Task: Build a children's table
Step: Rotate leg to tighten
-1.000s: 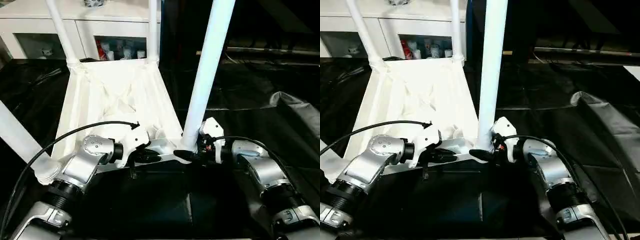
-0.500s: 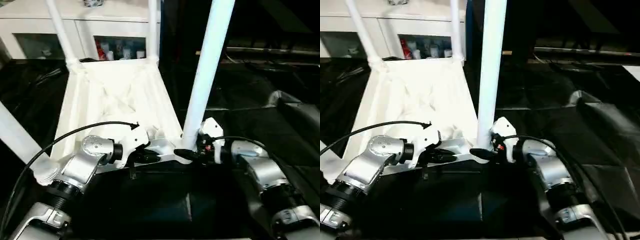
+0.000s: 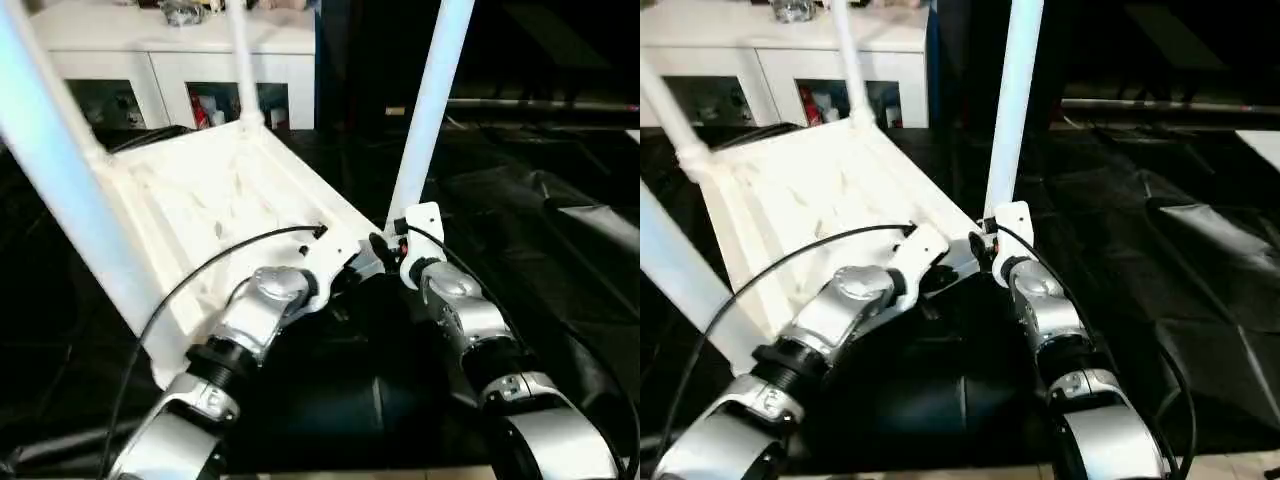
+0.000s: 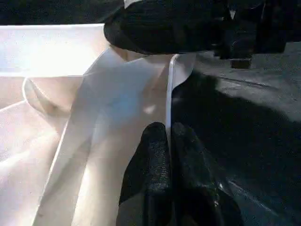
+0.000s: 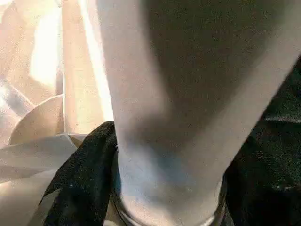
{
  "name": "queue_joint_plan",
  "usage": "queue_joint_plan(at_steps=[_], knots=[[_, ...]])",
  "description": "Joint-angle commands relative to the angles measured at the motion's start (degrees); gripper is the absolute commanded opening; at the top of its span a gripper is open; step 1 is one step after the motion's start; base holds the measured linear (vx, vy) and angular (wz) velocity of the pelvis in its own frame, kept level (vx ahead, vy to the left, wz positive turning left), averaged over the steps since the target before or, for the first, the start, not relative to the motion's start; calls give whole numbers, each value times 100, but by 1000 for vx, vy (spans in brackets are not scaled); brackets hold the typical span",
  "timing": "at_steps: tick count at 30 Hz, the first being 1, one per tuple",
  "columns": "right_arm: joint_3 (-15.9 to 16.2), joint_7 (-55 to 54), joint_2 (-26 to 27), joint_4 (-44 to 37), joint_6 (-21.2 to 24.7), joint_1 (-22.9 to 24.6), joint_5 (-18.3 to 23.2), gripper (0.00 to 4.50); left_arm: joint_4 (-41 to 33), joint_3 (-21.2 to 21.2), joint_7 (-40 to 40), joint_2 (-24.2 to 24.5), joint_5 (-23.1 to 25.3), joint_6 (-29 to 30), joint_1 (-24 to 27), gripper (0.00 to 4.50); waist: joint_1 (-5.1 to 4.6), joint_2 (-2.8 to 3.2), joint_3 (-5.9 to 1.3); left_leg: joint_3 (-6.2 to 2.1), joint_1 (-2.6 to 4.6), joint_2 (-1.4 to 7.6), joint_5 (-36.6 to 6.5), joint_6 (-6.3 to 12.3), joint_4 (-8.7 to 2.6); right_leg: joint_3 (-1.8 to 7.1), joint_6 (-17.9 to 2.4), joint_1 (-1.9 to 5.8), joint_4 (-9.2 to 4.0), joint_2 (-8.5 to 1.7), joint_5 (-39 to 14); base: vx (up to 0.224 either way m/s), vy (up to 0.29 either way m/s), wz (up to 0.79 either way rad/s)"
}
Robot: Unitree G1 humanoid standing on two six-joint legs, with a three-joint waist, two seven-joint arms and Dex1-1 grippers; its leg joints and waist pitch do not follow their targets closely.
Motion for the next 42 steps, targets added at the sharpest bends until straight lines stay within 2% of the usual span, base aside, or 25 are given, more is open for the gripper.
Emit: queue_joint_plan(at_steps=[1,3,4,5,6,8,9,10,12,15,17,18,22,26,27,32,33,35,36,42], knots=[[121,210,208,267,27,55,-78,326,246,137,408,-49,46,-138,-99,0,6,-103,-326,-55,42,111,-1527,126,-380,206,-793,203,-490,-337,-1985,0,0,0],[40,305,180,277,-184,4,-11,342,301,108,318,69,76,-246,-112,0,13,-81,-339,-46,35,115,-1398,188,-372,202,-909,214,-460,-331,-1699,0,0,0],[40,305,180,277,-184,4,-11,342,301,108,318,69,76,-246,-112,0,6,-85,-336,-47,21,115,-1397,195,-376,201,-921,224,-458,-334,-1676,0,0,0],[38,367,135,231,-228,4,-7,368,283,91,220,148,77,-292,-91,0,0,-81,-339,-55,12,116,-1383,200,-381,193,-927,242,-451,-340,-1666,0,0,0],[62,528,39,143,-322,17,-6,380,238,65,16,285,67,-425,-30,0,-13,-107,-337,-52,10,116,-1402,211,-382,189,-931,243,-454,-338,-1696,0,0,0],[99,819,-88,-6,-375,60,24,387,195,66,-149,411,49,-483,29,0,-13,-97,-341,-56,-12,113,-1351,232,-380,184,-912,263,-453,-348,-1706,0,0,0],[108,897,-119,-38,-393,70,31,396,186,68,-188,441,45,-496,43,0,-12,-97,-339,-45,7,121,-1360,245,-370,190,-922,240,-457,-346,-1715,0,0,0],[171,1418,-339,-334,-406,189,78,411,-18,6,-626,683,-2,-726,188,0,-20,-134,-334,-41,4,119,-1362,261,-371,189,-932,244,-463,-343,-1743,0,0,0],[276,2205,-564,-737,-292,370,239,424,-198,15,-912,894,-65,-686,319,0,22,-119,-334,-40,11,148,-1305,338,-365,203,-932,251,-438,-346,-1638,0,0,0],[531,3233,-978,-1352,-133,682,385,444,-462,-69,-1568,1245,-216,-1064,533,0,10,-111,-333,-42,3,158,-1265,338,-373,206,-974,247,-420,-331,-1553,0,0,0],[815,4080,-1396,-1883,65,966,471,444,-882,-132,-2266,1563,-477,-1171,759,0,32,-100,-329,-52,-5,188,-1239,394,-379,215,-991,271,-391,-334,-1401,0,0,0],[911,4315,-1544,-2039,65,1058,466,444,-1075,-152,-2550,1682,-601,-1135,843,0,37,-93,-330,-34,18,196,-1221,394,-371,218,-1084,237,-388,-324,-1310,0,0,0],[1046,4771,-1764,-2317,118,1198,505,444,-1451,-201,-3159,1960,-827,-1059,1008,0,38,-69,-330,-24,16,195,-1220,353,-373,210,-1231,235,-355,-308,-1214,0,0,0],[1089,4918,-1756,-2430,169,1233,485,444,-1514,-169,-3285,2031,-863,-1066,1038,0,58,-70,-318,-14,57,196,-1390,258,-382,231,-1212,208,-378,-312,-1371,0,0,0],[1142,4950,-1759,-2512,233,1254,483,444,-1509,-158,-3302,2052,-861,-1090,1035,0,71,-91,-318,-15,54,194,-1382,246,-382,236,-1189,214,-375,-321,-1404,0,0,0],[1214,5002,-1732,-2579,302,1257,477,444,-1533,-139,-3353,2127,-864,-1062,1051,0,90,-93,-326,-23,41,189,-1253,215,-381,234,-1140,230,-362,-326,-1338,0,0,0],[1216,5027,-1728,-2588,316,1261,467,416,-1557,-134,-3372,2144,-864,-1042,1063,0,93,-97,-327,-20,40,190,-1232,219,-376,235,-1151,228,-359,-326,-1289,0,0,0],[1204,5043,-1708,-2564,331,1249,446,416,-1586,-123,-3386,2159,-868,-1016,1083,0,97,-97,-327,-19,45,191,-1221,217,-376,234,-1168,226,-353,-324,-1253,0,0,0],[1191,5046,-1698,-2554,339,1246,448,396,-1599,-120,-3384,2161,-870,-1006,1091,0,98,-96,-324,-18,52,194,-1240,210,-377,236,-1180,222,-353,-324,-1244,0,0,0],[1155,5094,-1682,-2583,401,1266,540,347,-1662,-128,-3406,2174,-901,-935,1143,0,108,-108,-331,-15,47,190,-1152,226,-366,237,-1206,238,-333,-325,-1131,0,0,0]])
